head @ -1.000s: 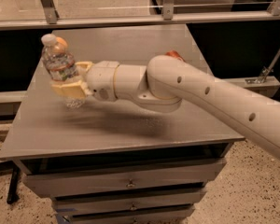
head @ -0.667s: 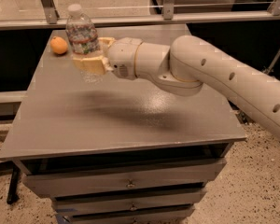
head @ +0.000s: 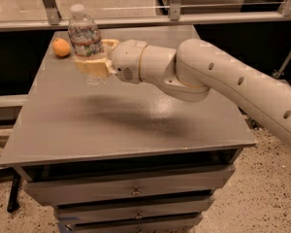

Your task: Move water bottle near orange

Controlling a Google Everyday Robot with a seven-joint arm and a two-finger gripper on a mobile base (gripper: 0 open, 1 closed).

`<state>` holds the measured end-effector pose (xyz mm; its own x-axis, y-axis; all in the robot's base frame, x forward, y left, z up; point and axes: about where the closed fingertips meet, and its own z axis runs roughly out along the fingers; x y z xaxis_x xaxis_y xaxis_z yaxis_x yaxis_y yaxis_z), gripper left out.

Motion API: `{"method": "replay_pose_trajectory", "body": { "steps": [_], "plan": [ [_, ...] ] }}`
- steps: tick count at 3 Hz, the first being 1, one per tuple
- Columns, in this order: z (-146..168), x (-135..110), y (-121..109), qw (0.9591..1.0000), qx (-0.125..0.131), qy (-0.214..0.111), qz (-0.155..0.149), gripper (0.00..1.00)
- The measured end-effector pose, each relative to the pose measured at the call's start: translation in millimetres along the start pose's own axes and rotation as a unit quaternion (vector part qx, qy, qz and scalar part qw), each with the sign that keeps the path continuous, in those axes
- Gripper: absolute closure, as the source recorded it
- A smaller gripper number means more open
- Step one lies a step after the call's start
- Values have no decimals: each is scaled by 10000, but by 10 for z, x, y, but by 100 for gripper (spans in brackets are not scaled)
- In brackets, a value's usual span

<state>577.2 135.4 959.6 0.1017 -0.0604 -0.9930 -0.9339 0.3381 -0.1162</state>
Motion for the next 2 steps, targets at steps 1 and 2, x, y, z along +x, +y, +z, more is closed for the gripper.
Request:
{"method": "replay_pose_trajectory", "body": {
  "steps": [1,2],
  "plan": [
    [37,6,-205,9993,153,-324,107,100],
    [138,88,-575,9979,216,-550,246,100]
  ]
}}
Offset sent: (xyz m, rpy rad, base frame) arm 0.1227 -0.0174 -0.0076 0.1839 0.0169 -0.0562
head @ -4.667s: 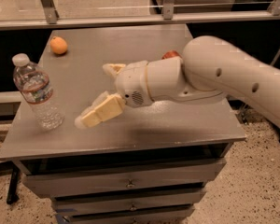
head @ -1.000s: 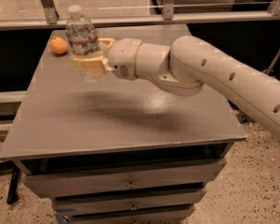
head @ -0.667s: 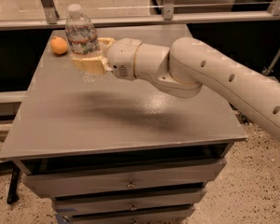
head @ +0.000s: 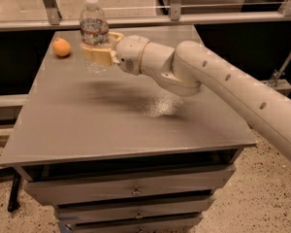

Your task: Move water bottle near orange

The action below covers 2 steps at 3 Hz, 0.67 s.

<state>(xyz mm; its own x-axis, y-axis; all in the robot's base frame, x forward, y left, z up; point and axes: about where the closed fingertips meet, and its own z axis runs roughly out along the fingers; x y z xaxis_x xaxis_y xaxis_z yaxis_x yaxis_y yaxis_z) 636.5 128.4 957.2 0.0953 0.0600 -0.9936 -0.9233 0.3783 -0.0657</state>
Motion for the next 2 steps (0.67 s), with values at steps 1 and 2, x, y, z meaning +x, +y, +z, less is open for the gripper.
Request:
{"method": "replay_pose_trajectory", "body": {
  "steps": [1,2],
  "plan": [
    [187,-29,-347,10000,-56,-51,-19,100],
    [455,-65,-702,9995,-269,103,-139,100]
  ]
}}
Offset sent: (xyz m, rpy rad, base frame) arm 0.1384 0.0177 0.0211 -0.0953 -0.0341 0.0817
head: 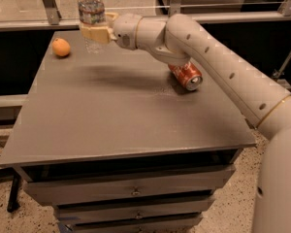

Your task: Move water bottle near orange

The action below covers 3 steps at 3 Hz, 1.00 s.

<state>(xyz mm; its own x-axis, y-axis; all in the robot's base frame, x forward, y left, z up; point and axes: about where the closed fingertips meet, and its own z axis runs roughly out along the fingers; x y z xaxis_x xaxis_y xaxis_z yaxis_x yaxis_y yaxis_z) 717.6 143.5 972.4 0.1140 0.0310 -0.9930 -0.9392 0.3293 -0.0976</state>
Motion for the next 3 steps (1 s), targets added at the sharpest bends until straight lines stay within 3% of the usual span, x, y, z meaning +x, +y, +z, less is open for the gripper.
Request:
{"method": "replay_pose_trajectory", "body": {
  "steps": [2,3],
  "plan": [
    [445,68,-451,9992,-352,174,-91,100],
    [600,175,-587,9990,-356,263,-58,100]
  ]
}}
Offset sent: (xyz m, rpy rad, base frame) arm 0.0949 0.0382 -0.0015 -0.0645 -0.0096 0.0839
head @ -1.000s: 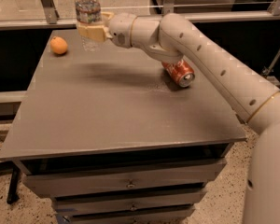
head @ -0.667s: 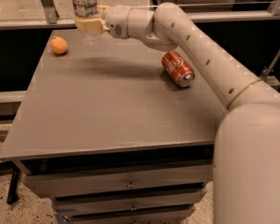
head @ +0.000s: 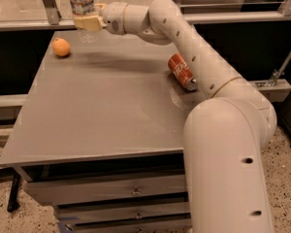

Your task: Move water bottle near orange

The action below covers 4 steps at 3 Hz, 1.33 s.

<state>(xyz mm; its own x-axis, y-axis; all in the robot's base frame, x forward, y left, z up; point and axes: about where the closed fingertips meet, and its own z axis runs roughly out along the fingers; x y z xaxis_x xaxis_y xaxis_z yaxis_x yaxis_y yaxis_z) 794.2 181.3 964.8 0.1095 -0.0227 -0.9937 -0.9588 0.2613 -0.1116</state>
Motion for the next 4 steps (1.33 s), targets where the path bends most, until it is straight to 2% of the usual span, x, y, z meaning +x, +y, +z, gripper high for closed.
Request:
{"method": "replay_pose_trajectory", "body": {
  "steps": [1,3,4],
  "plan": [
    [175,112,-26,9997,-175,138,88,100],
    [459,274,98,9967,-650,467,105,100],
    [479,392,102,9957,-701,581,149,100]
  ]
}}
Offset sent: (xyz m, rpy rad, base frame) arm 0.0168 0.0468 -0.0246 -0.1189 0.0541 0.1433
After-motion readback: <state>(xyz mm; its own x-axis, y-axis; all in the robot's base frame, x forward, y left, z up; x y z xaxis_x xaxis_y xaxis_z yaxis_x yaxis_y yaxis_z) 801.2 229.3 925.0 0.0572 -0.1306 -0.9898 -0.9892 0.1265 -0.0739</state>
